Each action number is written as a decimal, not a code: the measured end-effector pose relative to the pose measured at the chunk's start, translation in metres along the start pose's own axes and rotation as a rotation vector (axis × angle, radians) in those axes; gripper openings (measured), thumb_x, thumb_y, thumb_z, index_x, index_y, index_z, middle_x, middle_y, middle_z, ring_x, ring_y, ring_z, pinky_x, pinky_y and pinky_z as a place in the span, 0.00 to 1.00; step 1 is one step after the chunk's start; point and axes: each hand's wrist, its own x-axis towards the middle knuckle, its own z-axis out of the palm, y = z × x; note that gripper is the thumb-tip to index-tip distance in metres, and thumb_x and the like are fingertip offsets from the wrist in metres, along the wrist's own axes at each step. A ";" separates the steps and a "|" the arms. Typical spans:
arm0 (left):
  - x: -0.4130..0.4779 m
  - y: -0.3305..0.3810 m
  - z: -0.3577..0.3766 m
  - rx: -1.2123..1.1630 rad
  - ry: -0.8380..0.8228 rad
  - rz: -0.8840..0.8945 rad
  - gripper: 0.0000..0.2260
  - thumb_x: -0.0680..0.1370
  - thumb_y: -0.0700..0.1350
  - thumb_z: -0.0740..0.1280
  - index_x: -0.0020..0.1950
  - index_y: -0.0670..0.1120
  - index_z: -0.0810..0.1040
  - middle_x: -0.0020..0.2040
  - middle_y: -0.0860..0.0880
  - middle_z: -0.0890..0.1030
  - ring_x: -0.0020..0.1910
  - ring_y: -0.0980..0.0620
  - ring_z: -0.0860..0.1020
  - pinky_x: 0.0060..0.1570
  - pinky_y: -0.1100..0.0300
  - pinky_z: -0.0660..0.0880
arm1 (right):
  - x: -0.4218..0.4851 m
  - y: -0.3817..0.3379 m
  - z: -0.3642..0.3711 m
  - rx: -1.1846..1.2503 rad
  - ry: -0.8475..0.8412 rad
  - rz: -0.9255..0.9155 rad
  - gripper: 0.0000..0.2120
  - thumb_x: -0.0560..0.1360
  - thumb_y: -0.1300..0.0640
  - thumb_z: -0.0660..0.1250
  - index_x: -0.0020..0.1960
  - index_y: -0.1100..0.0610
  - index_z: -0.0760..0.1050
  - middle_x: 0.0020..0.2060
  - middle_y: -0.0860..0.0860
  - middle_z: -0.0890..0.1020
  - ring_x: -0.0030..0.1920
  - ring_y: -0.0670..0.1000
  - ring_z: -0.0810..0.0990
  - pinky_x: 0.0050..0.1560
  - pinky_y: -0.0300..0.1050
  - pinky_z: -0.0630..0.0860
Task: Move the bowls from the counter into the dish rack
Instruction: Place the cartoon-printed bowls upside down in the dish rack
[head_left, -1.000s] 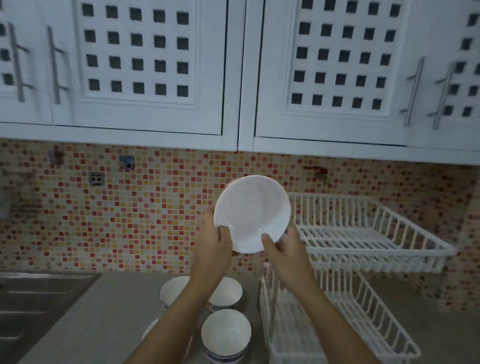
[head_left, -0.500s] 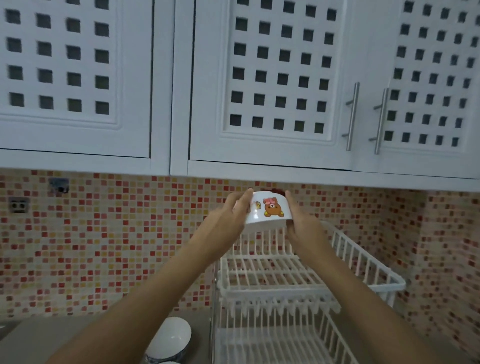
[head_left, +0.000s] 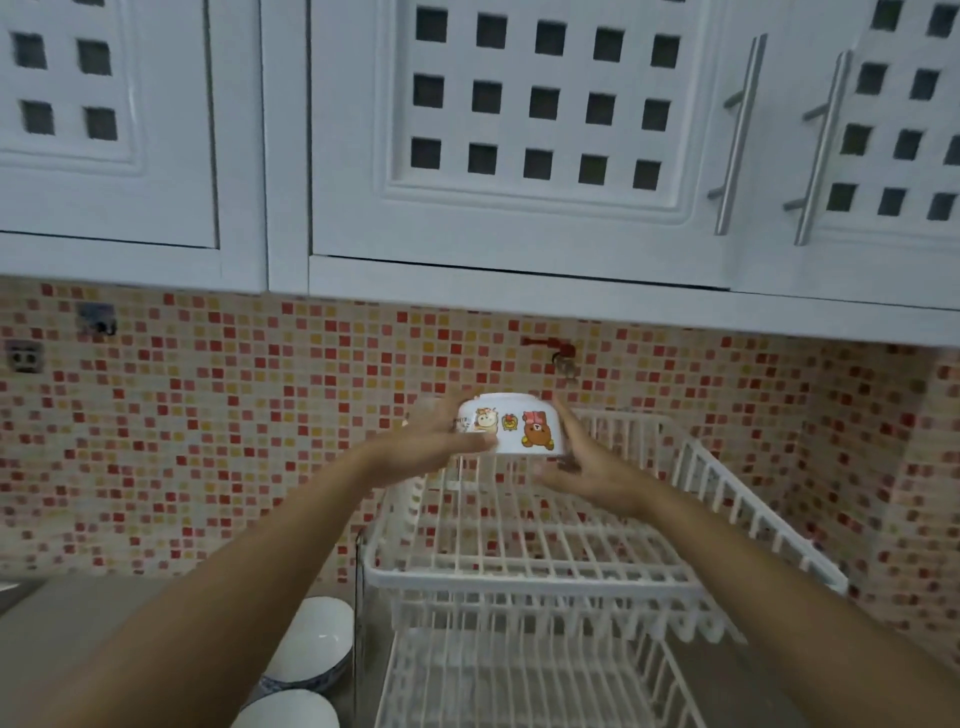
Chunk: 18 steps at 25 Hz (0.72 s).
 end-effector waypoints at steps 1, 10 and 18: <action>0.003 -0.004 0.003 0.039 0.020 -0.017 0.31 0.76 0.49 0.67 0.74 0.50 0.53 0.51 0.53 0.72 0.44 0.54 0.73 0.43 0.61 0.72 | 0.003 0.005 0.001 0.048 -0.021 0.007 0.48 0.69 0.31 0.63 0.74 0.40 0.34 0.78 0.45 0.50 0.73 0.47 0.60 0.73 0.54 0.62; 0.031 -0.011 0.014 0.734 -0.041 -0.159 0.43 0.69 0.49 0.75 0.75 0.45 0.52 0.72 0.44 0.65 0.67 0.44 0.69 0.63 0.55 0.68 | 0.031 0.032 0.003 -0.150 -0.076 0.003 0.51 0.62 0.38 0.75 0.75 0.42 0.48 0.73 0.43 0.56 0.72 0.50 0.60 0.71 0.55 0.66; 0.037 -0.027 0.018 0.819 -0.086 -0.264 0.39 0.70 0.49 0.74 0.73 0.47 0.55 0.66 0.43 0.73 0.61 0.43 0.74 0.60 0.50 0.74 | 0.027 0.032 0.013 -0.133 -0.220 0.031 0.42 0.69 0.54 0.75 0.72 0.41 0.51 0.67 0.41 0.62 0.69 0.46 0.63 0.68 0.43 0.66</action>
